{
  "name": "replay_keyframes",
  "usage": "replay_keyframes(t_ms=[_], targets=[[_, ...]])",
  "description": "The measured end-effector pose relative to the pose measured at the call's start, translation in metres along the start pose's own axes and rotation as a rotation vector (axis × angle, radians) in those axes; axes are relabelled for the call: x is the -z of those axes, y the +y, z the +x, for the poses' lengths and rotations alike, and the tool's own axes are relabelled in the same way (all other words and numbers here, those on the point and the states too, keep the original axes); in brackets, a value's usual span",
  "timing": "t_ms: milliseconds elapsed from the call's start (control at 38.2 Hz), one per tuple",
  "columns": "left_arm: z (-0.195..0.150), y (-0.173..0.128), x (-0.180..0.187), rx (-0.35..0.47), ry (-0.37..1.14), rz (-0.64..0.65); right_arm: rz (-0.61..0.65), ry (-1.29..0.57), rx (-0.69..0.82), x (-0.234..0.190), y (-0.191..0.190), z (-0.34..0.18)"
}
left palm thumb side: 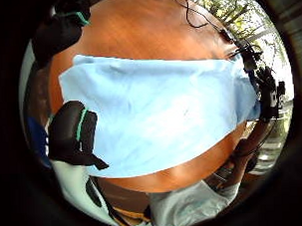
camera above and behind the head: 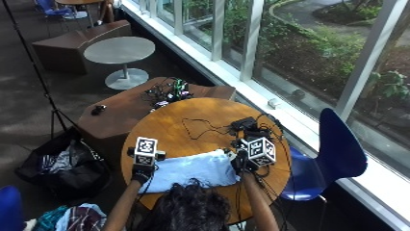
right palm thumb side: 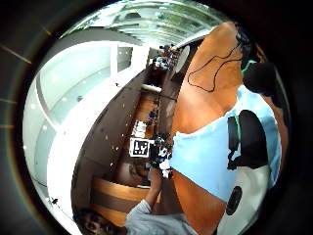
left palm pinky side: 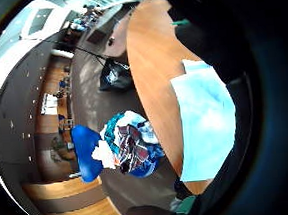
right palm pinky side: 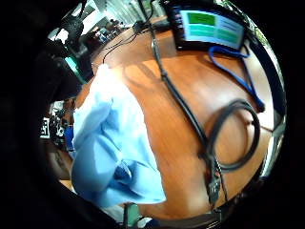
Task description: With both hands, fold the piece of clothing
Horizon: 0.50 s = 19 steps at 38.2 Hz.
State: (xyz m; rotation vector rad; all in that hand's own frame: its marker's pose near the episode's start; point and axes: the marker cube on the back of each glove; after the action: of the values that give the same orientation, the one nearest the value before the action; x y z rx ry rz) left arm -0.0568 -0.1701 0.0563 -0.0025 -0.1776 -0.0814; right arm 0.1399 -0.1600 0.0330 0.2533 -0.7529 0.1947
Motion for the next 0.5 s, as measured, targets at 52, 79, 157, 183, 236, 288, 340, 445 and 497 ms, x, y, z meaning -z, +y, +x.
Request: replay_keyframes(t_ms=[52,79,157,183,236,288,340,445,497], targets=[[0.002,0.018,-0.003,-0.009,-0.006,0.044,0.050,0.073,-0.025,0.008,0.020,0.007],[0.004,0.025,-0.006,-0.013,-0.003,0.062,0.066,0.107,-0.040,0.009,0.030,0.011],[0.013,0.039,-0.019,-0.030,0.020,0.112,0.069,0.198,-0.096,0.008,0.053,0.019],[0.016,0.042,-0.024,-0.037,0.028,0.120,0.057,0.230,-0.120,0.006,0.061,0.020],[0.022,0.050,-0.034,-0.046,0.043,0.109,0.026,0.304,-0.166,0.000,0.074,0.021],[0.027,0.057,-0.042,-0.050,0.055,0.064,0.003,0.402,-0.200,-0.008,0.081,0.024],[0.030,0.062,-0.052,-0.056,0.066,-0.002,-0.014,0.525,-0.221,-0.019,0.084,0.031],[0.034,0.063,-0.073,-0.076,0.090,-0.079,-0.018,0.681,-0.231,-0.034,0.084,0.038],[0.034,0.066,-0.074,-0.077,0.114,-0.077,-0.016,0.706,-0.229,-0.036,0.083,0.038]])
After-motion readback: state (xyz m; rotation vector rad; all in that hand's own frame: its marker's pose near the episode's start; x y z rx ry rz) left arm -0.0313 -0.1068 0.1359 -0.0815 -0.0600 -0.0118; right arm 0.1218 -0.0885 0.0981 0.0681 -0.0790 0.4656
